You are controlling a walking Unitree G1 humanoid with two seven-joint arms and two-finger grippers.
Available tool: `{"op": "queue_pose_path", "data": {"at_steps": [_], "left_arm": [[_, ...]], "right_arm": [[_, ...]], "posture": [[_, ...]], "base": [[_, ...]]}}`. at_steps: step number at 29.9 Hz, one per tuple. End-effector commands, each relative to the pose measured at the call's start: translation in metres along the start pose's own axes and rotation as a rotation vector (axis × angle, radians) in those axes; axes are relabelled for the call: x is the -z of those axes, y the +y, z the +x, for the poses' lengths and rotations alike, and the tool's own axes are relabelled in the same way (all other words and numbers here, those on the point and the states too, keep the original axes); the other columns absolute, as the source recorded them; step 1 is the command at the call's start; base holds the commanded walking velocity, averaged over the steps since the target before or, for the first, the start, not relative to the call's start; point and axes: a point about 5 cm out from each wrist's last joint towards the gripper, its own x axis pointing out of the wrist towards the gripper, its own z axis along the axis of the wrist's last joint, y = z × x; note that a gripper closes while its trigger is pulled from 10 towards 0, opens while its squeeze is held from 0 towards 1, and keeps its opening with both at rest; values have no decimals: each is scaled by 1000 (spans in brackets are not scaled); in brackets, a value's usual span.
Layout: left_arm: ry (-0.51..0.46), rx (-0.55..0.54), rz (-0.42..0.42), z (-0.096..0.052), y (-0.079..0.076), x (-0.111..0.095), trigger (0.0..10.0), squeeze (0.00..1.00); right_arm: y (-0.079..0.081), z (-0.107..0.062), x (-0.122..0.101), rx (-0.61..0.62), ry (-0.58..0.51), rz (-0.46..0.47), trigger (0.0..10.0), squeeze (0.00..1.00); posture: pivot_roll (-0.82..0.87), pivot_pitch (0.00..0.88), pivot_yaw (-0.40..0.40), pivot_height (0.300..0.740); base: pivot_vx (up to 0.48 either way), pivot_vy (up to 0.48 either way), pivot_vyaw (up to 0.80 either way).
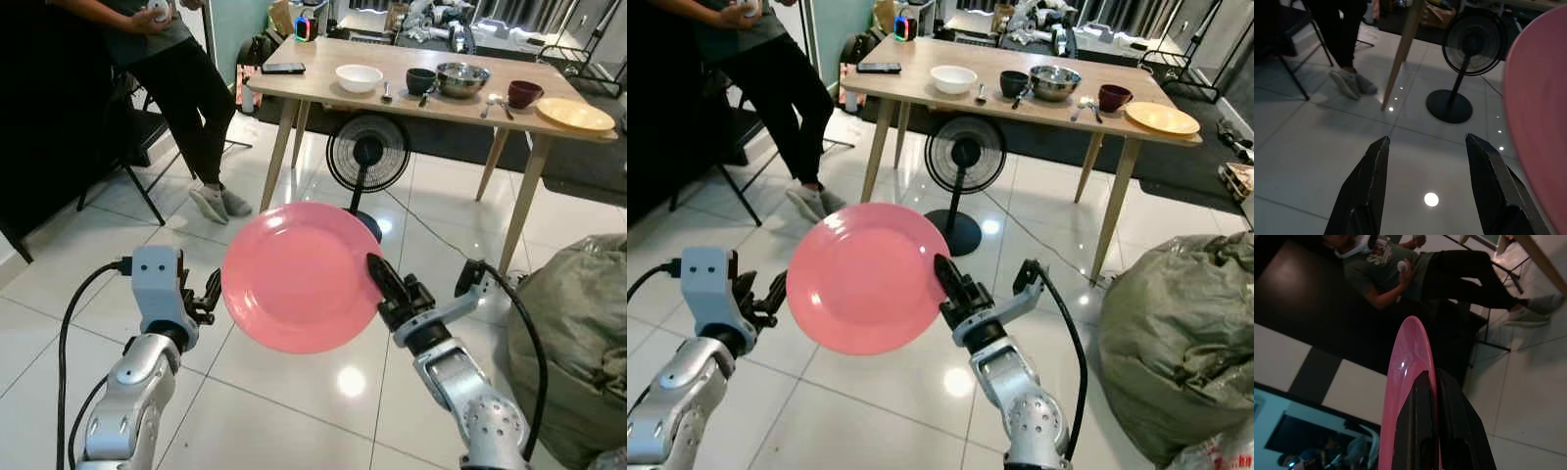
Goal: Setting the table
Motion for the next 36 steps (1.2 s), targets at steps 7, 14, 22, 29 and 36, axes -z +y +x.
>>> {"op": "queue_pose_path", "data": {"at_steps": [7,14,22,29,36], "left_arm": [[15,-4,1,0,0,6,10000,0],[16,-3,2,0,1,6,10000,0],[15,-2,5,0,1,5,10000,0],[9,3,19,1,1,3,10000,0],[-8,15,44,0,0,-2,10000,0]], "right_arm": [[-3,-4,15,15,23,41,10000,0],[-3,-4,15,16,21,40,10000,0],[-2,-4,15,16,20,40,10000,0],[-2,-3,15,16,12,35,10000,0],[2,0,14,-13,14,24,10000,0]], "posture": [[30,34,23,740],[29,36,24,740],[33,36,28,740],[41,35,32,740],[50,32,34,740]], "base": [[480,0,-473],[480,0,-800],[480,0,-800],[480,0,0],[480,0,0]]}}
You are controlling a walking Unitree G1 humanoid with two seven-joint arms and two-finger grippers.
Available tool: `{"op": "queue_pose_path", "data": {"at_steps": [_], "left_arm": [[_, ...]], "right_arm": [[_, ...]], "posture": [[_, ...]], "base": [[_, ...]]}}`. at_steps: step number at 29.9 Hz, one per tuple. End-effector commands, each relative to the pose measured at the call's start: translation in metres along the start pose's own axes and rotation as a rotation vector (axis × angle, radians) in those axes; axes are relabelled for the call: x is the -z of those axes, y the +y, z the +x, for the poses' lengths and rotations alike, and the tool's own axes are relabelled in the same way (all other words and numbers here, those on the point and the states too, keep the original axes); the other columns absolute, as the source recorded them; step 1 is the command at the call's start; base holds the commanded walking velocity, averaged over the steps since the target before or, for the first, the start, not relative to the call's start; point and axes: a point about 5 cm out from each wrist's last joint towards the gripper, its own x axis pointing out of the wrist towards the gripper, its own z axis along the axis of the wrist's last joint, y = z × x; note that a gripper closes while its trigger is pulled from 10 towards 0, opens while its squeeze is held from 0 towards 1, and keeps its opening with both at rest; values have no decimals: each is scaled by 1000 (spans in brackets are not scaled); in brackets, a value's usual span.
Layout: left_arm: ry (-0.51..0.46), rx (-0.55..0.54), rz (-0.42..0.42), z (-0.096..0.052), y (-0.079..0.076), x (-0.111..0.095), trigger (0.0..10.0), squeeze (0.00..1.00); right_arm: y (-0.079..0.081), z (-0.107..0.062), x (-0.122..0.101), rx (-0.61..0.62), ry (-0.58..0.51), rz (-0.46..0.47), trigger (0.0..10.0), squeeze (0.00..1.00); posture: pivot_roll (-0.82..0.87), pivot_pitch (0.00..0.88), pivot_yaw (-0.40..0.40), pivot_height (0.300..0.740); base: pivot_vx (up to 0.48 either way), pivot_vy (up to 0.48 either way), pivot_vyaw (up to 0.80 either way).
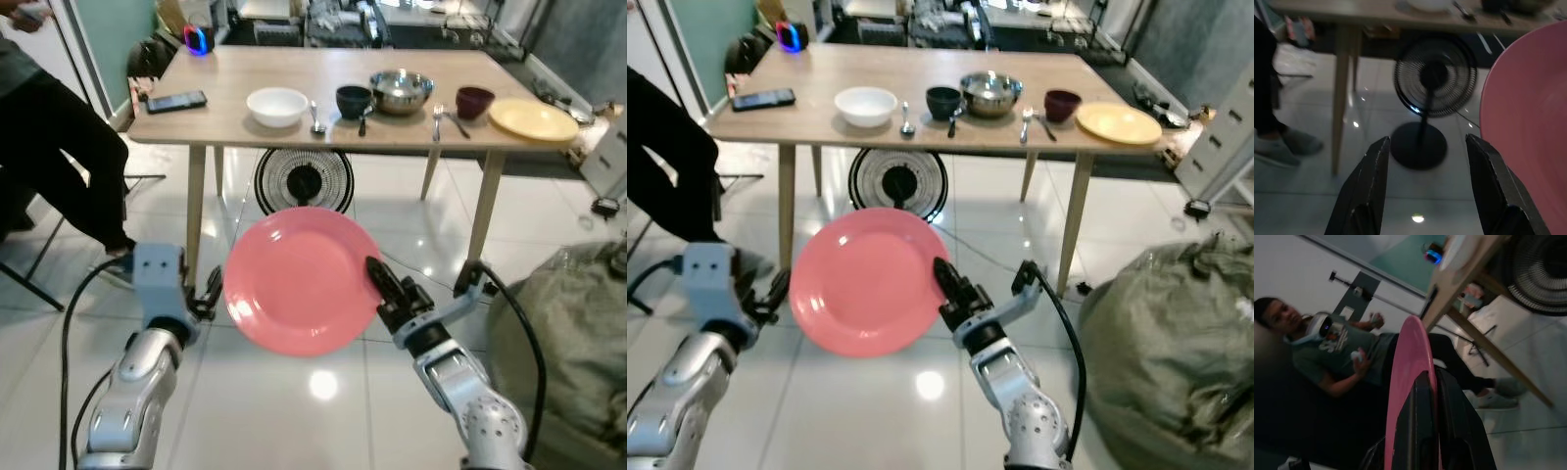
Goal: Setting the table
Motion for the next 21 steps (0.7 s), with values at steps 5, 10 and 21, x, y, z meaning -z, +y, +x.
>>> {"op": "queue_pose_path", "data": {"at_steps": [5,10,21], "left_arm": [[14,-9,12,-2,3,3,10000,0],[11,-7,12,-1,3,3,10000,0],[6,-3,14,-1,2,2,10000,0]], "right_arm": [[4,2,13,-28,19,49,10000,0],[4,3,13,-26,18,51,10000,0],[2,3,12,-26,14,52,10000,0]], "posture": [[53,28,31,740],[54,24,31,740],[54,16,29,740]], "base": [[480,0,0],[480,0,0],[480,0,0]]}}
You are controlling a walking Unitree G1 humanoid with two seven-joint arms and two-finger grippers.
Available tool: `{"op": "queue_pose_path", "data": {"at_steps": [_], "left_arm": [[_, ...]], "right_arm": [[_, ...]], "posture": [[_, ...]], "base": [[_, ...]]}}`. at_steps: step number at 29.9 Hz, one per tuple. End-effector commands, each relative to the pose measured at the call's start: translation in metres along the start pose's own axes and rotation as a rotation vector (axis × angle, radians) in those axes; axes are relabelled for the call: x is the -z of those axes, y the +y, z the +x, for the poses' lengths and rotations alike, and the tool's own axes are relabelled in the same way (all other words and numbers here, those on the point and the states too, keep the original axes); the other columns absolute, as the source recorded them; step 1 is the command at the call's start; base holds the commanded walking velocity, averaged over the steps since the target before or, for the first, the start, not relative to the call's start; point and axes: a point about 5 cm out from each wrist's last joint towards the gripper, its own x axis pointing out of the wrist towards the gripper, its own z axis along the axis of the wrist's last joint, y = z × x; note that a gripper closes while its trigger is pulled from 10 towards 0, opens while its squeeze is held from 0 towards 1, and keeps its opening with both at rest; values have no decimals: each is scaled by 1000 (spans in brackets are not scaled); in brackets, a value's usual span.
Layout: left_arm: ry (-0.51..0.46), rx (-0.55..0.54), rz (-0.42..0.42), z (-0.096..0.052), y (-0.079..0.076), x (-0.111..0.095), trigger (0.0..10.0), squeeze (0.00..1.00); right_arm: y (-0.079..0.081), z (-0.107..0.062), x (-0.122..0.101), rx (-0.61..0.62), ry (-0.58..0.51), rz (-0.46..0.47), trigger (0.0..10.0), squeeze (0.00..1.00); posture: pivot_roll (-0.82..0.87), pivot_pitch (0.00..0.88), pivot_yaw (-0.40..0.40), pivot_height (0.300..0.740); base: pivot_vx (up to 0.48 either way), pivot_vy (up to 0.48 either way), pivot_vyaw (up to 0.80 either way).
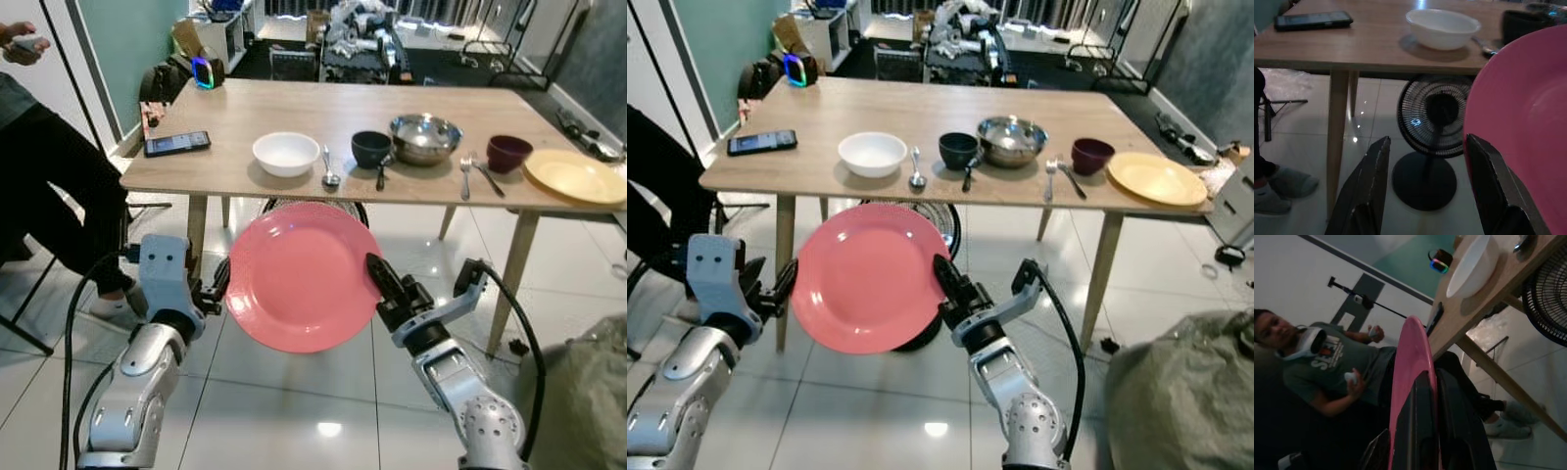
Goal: Setting the table
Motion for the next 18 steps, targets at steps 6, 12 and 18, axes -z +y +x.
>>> {"op": "queue_pose_path", "data": {"at_steps": [6,12,18], "left_arm": [[25,-2,5,-1,0,6,10000,0],[26,-2,5,-2,0,6,10000,0],[28,-1,5,-3,0,6,10000,0]], "right_arm": [[-1,-1,8,1,0,54,10000,0],[-3,-1,7,12,-6,51,10000,0],[-3,-1,7,14,-6,48,10000,0]], "posture": [[52,15,28,740],[52,19,28,740],[50,25,30,740]], "base": [[480,0,-454],[480,0,-729],[480,0,0]]}}
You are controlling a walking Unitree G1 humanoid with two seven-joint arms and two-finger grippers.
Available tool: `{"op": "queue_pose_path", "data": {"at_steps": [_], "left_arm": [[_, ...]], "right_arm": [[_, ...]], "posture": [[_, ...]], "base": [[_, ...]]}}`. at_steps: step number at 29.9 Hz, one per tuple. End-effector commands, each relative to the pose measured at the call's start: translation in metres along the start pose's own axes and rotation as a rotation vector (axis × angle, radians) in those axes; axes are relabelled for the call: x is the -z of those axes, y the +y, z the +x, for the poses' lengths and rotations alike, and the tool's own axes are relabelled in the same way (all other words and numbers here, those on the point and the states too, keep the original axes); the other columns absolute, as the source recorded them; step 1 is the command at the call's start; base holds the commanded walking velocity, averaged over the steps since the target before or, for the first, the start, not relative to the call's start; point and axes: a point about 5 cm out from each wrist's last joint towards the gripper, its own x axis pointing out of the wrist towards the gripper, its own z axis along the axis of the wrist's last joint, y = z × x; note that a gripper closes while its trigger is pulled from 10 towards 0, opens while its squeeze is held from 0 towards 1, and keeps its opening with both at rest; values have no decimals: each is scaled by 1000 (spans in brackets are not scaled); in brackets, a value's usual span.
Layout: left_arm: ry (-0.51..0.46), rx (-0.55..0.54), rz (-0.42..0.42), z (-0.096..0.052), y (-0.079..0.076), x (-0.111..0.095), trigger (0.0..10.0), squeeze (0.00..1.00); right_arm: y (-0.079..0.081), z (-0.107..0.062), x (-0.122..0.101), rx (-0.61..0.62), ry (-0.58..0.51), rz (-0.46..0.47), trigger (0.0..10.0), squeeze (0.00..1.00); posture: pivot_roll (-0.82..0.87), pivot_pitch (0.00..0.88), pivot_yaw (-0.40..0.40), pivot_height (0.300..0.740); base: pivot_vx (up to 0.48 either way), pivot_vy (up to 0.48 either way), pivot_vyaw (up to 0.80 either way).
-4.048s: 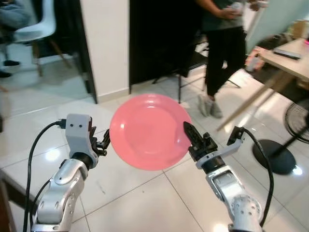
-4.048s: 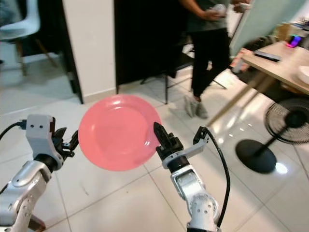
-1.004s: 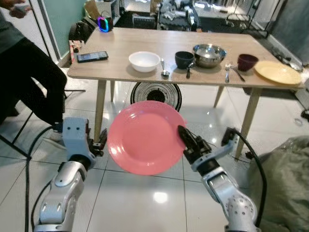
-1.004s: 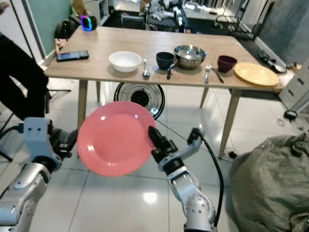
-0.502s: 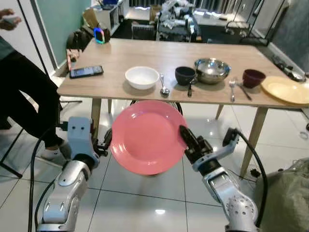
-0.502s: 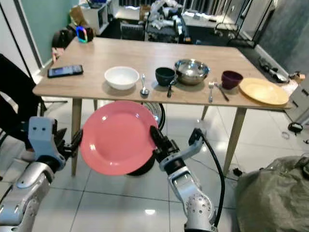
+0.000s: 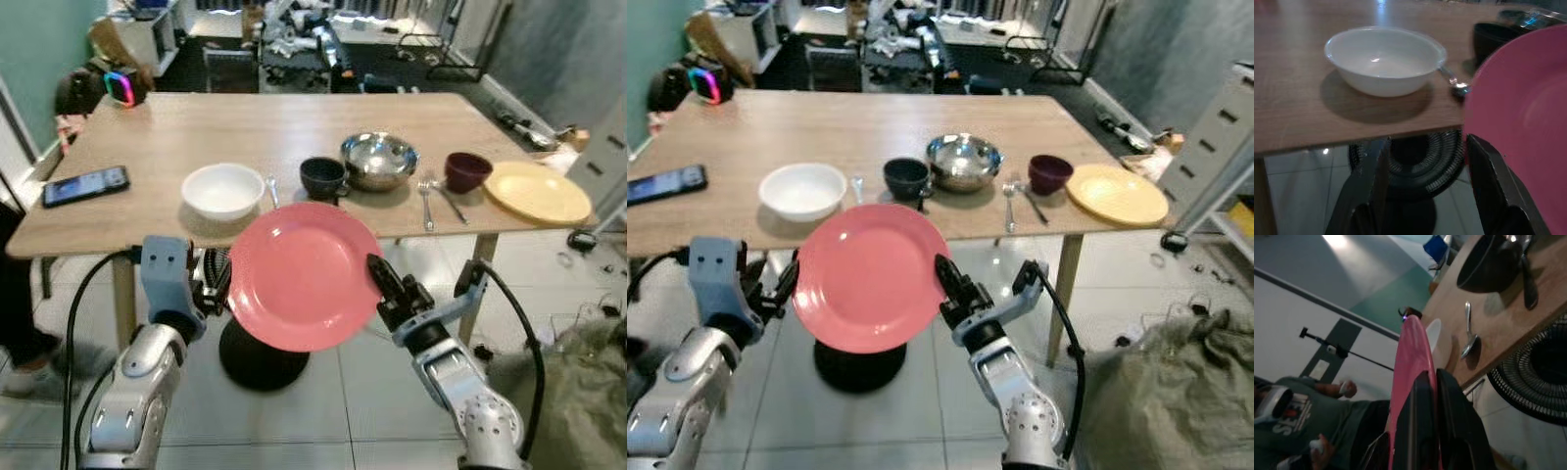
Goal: Setting the table
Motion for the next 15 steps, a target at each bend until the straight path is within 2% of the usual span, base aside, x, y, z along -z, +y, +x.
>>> {"op": "queue_pose_path", "data": {"at_steps": [1,15], "left_arm": [[26,-3,4,-2,0,5,10000,0],[27,-1,5,-1,-1,5,10000,0]], "right_arm": [[-1,-3,7,8,-8,39,10000,0],[0,-3,7,6,-8,38,10000,0]], "posture": [[50,26,31,740],[50,32,32,740]], "base": [[480,0,0],[480,0,0]]}}
